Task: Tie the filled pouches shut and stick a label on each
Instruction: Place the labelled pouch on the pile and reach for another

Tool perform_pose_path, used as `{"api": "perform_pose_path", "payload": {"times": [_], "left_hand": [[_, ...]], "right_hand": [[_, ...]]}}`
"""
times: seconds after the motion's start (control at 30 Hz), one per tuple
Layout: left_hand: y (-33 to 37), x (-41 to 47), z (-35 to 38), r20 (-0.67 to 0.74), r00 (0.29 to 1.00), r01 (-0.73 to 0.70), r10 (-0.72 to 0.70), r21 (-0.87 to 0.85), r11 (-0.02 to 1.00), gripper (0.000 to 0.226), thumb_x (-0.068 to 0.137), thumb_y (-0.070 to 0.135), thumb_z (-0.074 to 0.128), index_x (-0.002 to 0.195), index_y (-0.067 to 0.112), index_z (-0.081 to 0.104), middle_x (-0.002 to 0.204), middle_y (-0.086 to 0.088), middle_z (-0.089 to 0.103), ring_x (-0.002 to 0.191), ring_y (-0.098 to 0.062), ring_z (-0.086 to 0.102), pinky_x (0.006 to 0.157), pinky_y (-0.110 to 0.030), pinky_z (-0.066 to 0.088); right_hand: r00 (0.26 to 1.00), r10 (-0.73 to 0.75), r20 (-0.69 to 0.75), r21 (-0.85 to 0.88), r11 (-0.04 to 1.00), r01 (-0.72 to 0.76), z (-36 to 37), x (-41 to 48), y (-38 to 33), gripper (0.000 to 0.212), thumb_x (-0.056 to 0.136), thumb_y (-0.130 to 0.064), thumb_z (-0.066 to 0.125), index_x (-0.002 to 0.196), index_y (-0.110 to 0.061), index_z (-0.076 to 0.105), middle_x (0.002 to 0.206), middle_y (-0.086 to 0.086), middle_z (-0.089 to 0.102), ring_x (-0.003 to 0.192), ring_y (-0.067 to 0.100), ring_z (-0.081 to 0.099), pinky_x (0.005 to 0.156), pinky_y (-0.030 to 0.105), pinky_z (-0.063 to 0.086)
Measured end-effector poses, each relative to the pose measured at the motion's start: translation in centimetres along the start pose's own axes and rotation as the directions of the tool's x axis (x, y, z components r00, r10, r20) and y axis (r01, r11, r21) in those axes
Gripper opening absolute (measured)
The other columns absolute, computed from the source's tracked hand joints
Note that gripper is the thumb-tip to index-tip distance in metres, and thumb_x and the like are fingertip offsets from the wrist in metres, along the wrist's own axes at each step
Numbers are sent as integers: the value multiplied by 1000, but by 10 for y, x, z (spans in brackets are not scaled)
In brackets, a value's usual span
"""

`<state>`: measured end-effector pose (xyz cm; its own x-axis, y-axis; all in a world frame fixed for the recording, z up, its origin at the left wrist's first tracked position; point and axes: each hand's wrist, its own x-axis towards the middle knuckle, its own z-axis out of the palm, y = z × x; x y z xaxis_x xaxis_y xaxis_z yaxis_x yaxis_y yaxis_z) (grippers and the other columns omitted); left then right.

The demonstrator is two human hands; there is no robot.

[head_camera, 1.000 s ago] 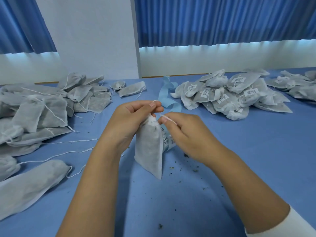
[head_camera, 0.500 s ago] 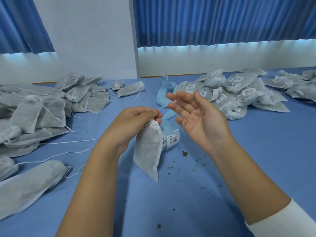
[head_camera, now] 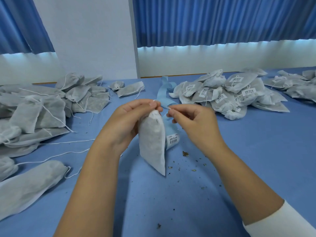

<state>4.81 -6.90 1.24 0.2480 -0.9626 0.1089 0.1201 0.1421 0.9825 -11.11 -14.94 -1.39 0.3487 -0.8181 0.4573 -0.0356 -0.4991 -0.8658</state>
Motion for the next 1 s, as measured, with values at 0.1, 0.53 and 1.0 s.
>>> {"api": "perform_pose_path", "payload": {"times": [0.1, 0.53, 1.0], "left_hand": [[1, 0, 0, -59, 998, -16, 14, -42, 999, 13, 72, 31, 72, 78, 25, 82, 94, 1, 78, 80, -6, 72, 68, -20, 56], [-3, -3, 1, 21, 999, 13, -27, 507, 862, 8, 88, 26, 73, 89, 24, 80, 91, 11, 77, 90, 3, 68, 75, -7, 48], [-4, -1, 11, -25, 996, 84, -81, 352, 932, 21, 92, 15, 64, 74, 22, 74, 78, 8, 74, 74, 0, 66, 65, -11, 47]], "right_hand": [[994, -47, 100, -159, 985, 62, 6, -6, 1, 11, 90, -18, 67, 81, -21, 74, 73, -13, 71, 68, -1, 62, 65, 12, 44], [913, -312, 262, -371, 841, 394, -12, -2, 0, 10, 92, -14, 65, 87, -16, 74, 80, -6, 60, 76, 4, 53, 68, 8, 35], [993, -17, -114, -170, 985, -3, 0, -5, 0, 33, 83, -4, 61, 106, -27, 54, 111, -3, 51, 73, 0, 55, 74, 3, 38]]}}
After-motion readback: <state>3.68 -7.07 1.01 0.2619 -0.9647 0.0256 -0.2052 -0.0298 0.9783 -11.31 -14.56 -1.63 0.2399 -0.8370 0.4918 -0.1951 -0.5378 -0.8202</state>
